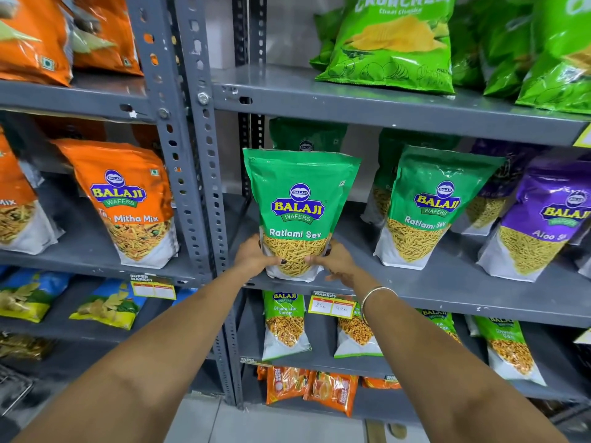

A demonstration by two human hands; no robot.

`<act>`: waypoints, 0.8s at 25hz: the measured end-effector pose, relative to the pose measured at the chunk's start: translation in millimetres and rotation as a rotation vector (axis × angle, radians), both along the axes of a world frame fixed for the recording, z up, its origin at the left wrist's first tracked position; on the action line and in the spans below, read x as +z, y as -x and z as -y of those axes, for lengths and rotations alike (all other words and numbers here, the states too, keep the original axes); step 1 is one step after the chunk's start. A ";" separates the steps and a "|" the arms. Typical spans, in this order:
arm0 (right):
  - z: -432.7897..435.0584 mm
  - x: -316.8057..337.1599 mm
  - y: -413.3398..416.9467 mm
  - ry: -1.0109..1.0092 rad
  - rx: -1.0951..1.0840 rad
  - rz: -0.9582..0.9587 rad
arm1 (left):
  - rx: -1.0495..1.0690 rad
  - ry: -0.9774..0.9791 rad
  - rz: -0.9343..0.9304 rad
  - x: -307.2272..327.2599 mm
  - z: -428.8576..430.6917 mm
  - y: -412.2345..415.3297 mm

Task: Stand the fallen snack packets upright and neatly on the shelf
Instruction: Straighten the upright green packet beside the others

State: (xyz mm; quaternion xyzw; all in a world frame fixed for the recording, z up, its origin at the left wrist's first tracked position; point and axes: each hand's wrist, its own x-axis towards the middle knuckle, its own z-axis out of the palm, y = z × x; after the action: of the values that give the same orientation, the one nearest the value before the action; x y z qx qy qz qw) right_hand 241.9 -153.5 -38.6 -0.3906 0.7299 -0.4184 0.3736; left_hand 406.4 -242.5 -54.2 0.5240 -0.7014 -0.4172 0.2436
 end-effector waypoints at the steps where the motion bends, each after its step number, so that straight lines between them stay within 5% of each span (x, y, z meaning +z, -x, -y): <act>1: 0.0 -1.2 0.1 -0.001 0.002 0.005 | -0.002 0.001 0.007 0.1 -0.5 -0.4; 6: 0.8 -2.7 0.0 -0.004 0.005 0.001 | -0.010 -0.006 0.021 1.4 -3.9 0.8; 9: -0.6 -3.4 2.5 -0.024 0.021 0.027 | -0.030 -0.069 0.190 1.2 -2.3 -1.9; 15: -25.9 -4.6 43.4 -0.130 -0.132 -0.091 | -0.402 -0.528 0.558 17.1 -21.9 21.3; 20: -68.4 -9.9 125.3 -0.174 -0.302 -0.194 | -0.624 -0.552 0.569 23.9 -43.0 91.5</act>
State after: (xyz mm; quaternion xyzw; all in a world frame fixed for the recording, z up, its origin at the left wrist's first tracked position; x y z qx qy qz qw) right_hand 116.6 -85.2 -48.5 -0.2815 0.8460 -0.3656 0.2671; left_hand 314.9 -199.4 -30.2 0.4270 -0.7269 -0.4806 -0.2413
